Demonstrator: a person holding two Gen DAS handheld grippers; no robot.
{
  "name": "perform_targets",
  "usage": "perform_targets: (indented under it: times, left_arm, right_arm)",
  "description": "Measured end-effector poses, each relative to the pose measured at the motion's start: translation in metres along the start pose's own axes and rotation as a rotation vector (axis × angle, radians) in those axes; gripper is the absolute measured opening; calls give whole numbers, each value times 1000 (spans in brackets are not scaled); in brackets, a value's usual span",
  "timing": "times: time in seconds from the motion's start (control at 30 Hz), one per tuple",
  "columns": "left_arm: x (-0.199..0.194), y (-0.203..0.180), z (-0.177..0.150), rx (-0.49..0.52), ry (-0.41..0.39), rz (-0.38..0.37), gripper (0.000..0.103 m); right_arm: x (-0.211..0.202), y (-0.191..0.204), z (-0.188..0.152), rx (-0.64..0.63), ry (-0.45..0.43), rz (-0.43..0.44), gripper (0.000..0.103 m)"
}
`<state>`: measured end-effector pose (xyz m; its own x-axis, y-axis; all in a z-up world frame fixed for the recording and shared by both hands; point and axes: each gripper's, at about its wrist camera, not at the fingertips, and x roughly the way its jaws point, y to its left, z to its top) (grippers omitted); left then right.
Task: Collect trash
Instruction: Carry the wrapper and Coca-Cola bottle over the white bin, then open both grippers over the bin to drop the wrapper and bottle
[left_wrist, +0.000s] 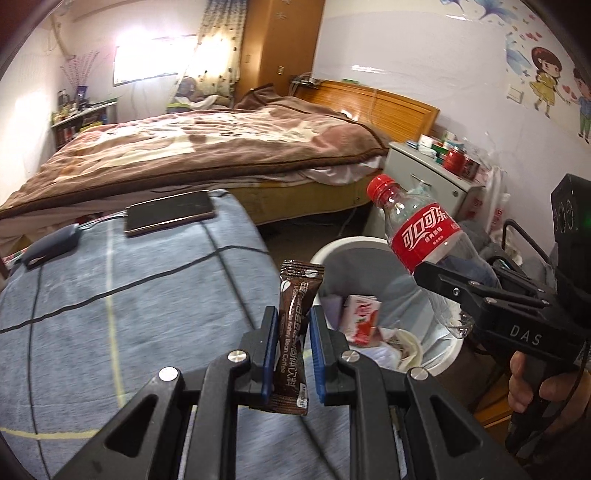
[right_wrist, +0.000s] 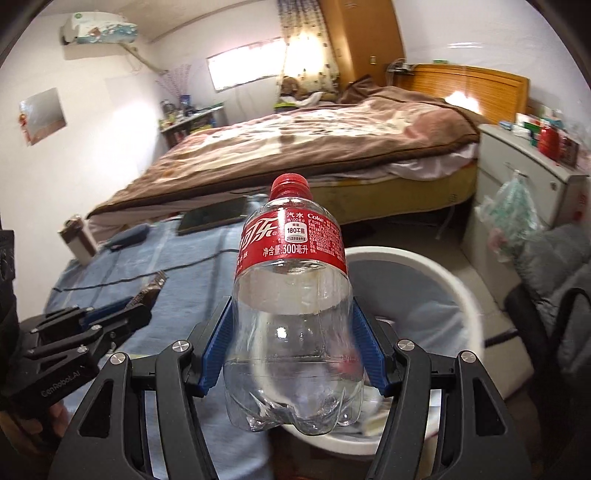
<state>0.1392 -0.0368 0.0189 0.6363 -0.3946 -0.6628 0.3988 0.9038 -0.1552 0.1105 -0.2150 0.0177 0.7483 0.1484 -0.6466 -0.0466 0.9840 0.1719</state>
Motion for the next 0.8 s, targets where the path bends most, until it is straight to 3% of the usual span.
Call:
perform_targets:
  times: [0.4, 0.8]
  left_arm:
    - [46, -64, 4, 64, 66, -82, 18]
    - [72, -86, -1, 79, 124, -73, 19]
  right_arm:
    - [7, -51, -13, 22, 75, -134, 64]
    - [19, -72, -26, 2, 170, -181, 64]
